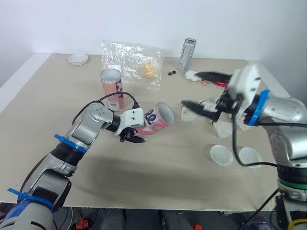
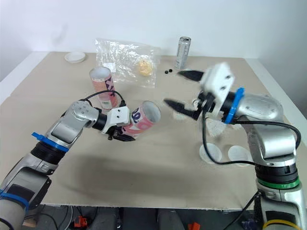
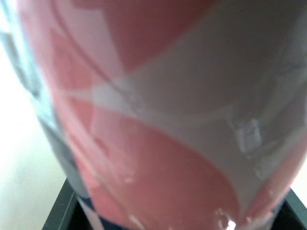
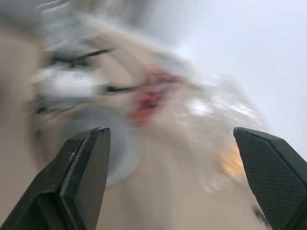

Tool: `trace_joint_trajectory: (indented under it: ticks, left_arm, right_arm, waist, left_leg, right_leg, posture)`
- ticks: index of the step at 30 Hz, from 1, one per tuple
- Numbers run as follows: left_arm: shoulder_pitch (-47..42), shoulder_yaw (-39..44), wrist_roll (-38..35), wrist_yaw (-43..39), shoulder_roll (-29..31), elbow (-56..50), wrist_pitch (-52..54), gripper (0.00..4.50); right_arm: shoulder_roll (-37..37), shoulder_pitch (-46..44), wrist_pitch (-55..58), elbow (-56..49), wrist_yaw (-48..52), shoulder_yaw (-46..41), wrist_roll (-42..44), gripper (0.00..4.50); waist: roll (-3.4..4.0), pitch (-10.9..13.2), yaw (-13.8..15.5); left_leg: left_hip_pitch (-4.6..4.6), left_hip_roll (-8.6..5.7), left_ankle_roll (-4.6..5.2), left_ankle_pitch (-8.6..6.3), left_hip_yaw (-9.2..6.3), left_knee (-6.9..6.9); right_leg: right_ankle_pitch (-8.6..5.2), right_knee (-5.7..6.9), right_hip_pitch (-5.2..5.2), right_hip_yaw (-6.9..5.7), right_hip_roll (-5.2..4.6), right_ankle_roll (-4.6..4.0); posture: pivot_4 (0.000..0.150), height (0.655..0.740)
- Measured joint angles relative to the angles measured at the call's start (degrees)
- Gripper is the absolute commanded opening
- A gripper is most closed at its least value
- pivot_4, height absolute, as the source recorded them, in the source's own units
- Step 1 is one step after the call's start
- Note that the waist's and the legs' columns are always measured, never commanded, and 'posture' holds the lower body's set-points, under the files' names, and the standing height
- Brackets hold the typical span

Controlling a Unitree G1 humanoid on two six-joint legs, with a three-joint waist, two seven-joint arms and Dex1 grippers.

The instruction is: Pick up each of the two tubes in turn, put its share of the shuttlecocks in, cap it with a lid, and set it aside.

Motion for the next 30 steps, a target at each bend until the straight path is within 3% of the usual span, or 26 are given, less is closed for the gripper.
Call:
trace_joint_trajectory:
  ticks: [4,10,19,30]
  left_arm:
    - [0.0,0.7,-0.2,-0.4,1.8,0.7,-0.8,2.42]
    - [0.1,0.8,-0.3,-0.7,2.5,0.8,-0.9,2.42]
    - [1.0,1.5,-1.0,-0.2,3.0,0.4,-0.7,2.42]
    - [1.8,2.1,-1.2,0.6,3.1,-0.7,0.5,2.42]
  right_arm:
    - [7.5,7.7,9.0,0.8,-13.2,-2.5,-0.4,4.48]
    - [15.6,9.7,13.3,0.4,-23.2,4.2,-4.4,4.48]
    - [20.8,8.6,13.5,2.1,-26.5,8.5,-6.7,4.48]
    - [26.7,1.7,7.2,20.0,-27.8,7.5,-8.7,4.48]
  waist:
    - [0.1,0.0,-0.1]
    - [0.16,0.0,-0.3]
    - [0.16,0.0,-0.2]
    - [0.16,0.0,-0.2]
  left_leg:
    - [0.0,0.0,0.0,0.0,0.01,0.0]
    - [0.02,0.01,0.01,0.02,0.03,0.0]
    - [0.0,0.01,0.01,0.02,0.01,0.01]
    - [0.01,0.01,0.02,0.03,0.01,0.01]
  right_leg:
    - [-0.01,0.1,-0.06,0.02,0.01,-0.01]
    - [-0.01,0.23,-0.14,0.04,0.07,-0.03]
    - [-0.04,0.23,-0.12,0.03,0.06,-0.02]
    - [-0.01,0.26,-0.12,0.03,0.09,-0.02]
  posture:
    - [0.15,0.74]
    - [0.15,0.74]
    - [0.15,0.74]
    - [0.15,0.74]
